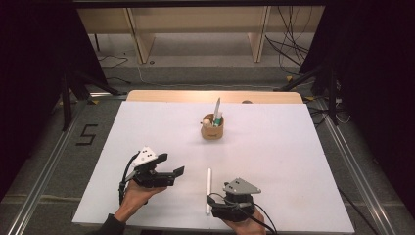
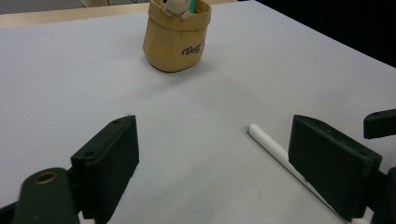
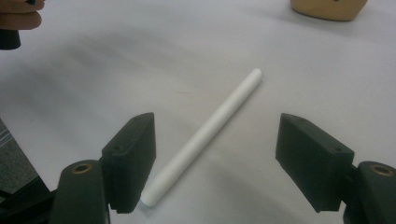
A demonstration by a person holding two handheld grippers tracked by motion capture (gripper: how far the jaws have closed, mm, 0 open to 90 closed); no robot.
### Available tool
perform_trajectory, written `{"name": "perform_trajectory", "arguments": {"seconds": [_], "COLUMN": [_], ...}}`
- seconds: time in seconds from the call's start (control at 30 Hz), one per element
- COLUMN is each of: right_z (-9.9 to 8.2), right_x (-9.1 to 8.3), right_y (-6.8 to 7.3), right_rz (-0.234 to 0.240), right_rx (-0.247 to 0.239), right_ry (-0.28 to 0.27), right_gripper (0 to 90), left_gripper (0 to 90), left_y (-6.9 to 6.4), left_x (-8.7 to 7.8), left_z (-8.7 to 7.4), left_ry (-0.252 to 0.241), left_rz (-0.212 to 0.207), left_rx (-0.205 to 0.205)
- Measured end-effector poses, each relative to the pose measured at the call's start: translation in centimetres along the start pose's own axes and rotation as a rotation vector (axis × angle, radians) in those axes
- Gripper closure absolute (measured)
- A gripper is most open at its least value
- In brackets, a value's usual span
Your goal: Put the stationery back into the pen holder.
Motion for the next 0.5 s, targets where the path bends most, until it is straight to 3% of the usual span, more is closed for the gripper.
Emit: {"name": "perform_trajectory", "arguments": {"seconds": [0.5], "right_z": [-0.6], "right_x": [2.1], "right_y": [1.7], "right_rz": [-0.022], "right_rx": [-0.02], "right_ry": [0.055], "right_gripper": [35.5], "left_gripper": [15.8], "left_y": [-0.2], "left_x": [-0.5], "left_z": [-0.5], "left_ry": [-0.002], "left_rz": [0.004], "left_rx": [0.001]}}
Point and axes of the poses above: each handheld gripper's, and its own axes: x roughly forward along the jaws, z roughly out of its top, y roughly to its left, the point moved 6 cm from there along x, roughly forward along the jaws, and after that the axes turned 5 degrees about -x, right-handed, at the moved point
